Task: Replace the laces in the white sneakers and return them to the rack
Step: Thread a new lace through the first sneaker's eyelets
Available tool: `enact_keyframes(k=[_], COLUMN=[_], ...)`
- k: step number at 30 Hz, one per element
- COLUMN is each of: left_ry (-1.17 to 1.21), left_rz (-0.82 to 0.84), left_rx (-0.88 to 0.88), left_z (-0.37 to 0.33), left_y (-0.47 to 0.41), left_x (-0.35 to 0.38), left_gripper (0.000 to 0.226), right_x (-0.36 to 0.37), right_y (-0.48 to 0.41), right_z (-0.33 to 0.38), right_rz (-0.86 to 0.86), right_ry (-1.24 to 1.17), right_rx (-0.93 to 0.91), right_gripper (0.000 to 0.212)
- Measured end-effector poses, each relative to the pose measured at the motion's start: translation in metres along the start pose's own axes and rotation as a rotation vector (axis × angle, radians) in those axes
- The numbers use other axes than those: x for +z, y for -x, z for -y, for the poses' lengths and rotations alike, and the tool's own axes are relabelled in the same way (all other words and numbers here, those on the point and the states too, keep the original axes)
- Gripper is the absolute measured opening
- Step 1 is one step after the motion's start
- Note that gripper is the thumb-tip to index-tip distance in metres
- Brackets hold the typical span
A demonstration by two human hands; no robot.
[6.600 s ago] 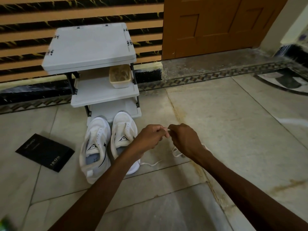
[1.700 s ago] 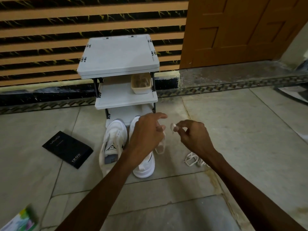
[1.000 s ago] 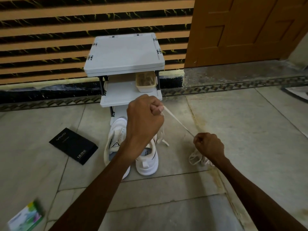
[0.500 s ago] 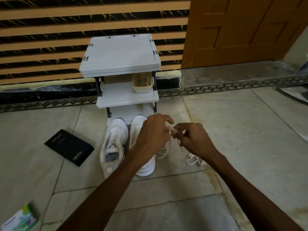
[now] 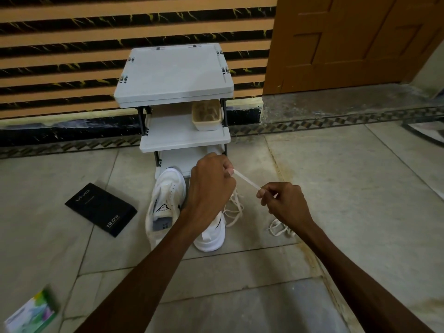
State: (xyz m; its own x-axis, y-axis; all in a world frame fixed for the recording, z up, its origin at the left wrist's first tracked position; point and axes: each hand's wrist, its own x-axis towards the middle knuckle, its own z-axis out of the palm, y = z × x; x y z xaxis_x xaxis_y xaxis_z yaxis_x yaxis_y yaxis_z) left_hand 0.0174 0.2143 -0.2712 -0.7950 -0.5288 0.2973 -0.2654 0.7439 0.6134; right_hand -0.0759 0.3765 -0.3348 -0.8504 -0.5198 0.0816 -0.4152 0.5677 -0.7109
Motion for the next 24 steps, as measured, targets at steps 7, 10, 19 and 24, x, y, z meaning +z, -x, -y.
enact_keyframes(k=[7, 10, 19, 24], left_ry=[-0.046, -0.002, 0.168, 0.192], left_rz=[0.009, 0.019, 0.187, 0.164], left_rx=[-0.028, -0.027, 0.01, 0.001], left_z=[0.007, 0.012, 0.008, 0.007], left_y=[0.001, 0.003, 0.012, 0.01], left_x=[0.002, 0.003, 0.014, 0.006], left_gripper=[0.009, 0.016, 0.009, 0.007], right_x=[-0.003, -0.008, -0.007, -0.009], right_y=[0.0, 0.003, 0.001, -0.001], right_z=[0.007, 0.013, 0.044, 0.053], right_rz=[-0.048, -0.06, -0.076, -0.051], right_ry=[-0.182, -0.325, -0.024, -0.086], right_rx=[-0.047, -0.035, -0.142, -0.138], right_gripper=[0.006, 0.008, 0.003, 0.004])
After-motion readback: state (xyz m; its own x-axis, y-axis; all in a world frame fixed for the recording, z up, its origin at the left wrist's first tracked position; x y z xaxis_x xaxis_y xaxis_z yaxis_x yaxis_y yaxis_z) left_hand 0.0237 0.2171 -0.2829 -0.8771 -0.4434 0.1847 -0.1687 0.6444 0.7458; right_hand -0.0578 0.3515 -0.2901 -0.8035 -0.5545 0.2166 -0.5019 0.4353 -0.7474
